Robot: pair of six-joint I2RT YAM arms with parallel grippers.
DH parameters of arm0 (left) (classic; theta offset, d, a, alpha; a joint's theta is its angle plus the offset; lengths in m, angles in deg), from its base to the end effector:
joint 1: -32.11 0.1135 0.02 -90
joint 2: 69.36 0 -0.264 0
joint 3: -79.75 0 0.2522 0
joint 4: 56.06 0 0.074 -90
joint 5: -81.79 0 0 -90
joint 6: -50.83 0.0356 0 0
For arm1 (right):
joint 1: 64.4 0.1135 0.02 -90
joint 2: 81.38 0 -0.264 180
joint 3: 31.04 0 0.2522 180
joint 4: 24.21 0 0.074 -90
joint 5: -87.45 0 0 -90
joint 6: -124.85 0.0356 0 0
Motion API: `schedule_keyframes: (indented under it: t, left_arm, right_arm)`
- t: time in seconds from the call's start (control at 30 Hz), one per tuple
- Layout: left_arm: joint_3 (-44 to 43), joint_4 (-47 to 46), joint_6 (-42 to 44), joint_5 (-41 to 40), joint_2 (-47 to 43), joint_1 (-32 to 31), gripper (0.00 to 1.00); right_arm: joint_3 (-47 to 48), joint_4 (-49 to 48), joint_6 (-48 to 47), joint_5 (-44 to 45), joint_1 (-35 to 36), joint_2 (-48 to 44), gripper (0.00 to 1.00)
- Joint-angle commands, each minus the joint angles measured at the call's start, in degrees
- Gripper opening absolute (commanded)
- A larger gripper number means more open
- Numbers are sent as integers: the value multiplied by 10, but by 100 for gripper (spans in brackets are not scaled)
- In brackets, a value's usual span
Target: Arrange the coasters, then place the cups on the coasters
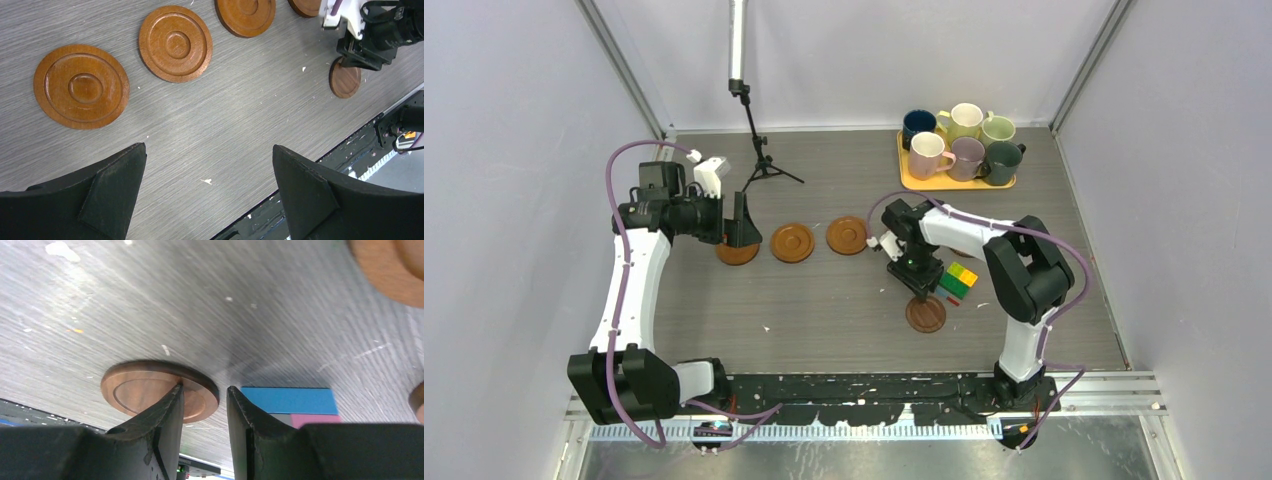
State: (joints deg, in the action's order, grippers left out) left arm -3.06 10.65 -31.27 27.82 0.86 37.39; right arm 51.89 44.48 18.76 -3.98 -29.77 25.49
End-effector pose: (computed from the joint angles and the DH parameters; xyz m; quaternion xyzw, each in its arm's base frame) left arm 0.2380 0.0010 0.3336 0.1159 0.9023 -0.2587 0.3248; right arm 0.2645 0.1838 0.1543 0.4279 -0.9034 -0.0086 0.0247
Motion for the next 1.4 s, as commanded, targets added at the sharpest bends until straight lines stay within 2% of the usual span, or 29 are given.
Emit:
schedule_keyframes:
  t: [0.0,0.4,0.93,1.17,1.37]
  left_arm:
    - [-13,-16,-1,-1,-5,3,100]
    - [-17,-17,-2,2,0,3,100]
    - [-10,-21,-2,4,1,3,100]
    - [-9,-22,-1,4,0,3,100]
    - [-7,-21,3,2,-2,3,100]
  right_arm:
    - [7,-140,7,86,-32,26,41]
    - [-76,-137,-21,99,-96,-20,40]
    - [-207,-139,-128,112,-253,-106,40]
    - [-184,-145,-148,102,-337,-89,39]
    - [-104,-155,-149,89,-431,-31,39]
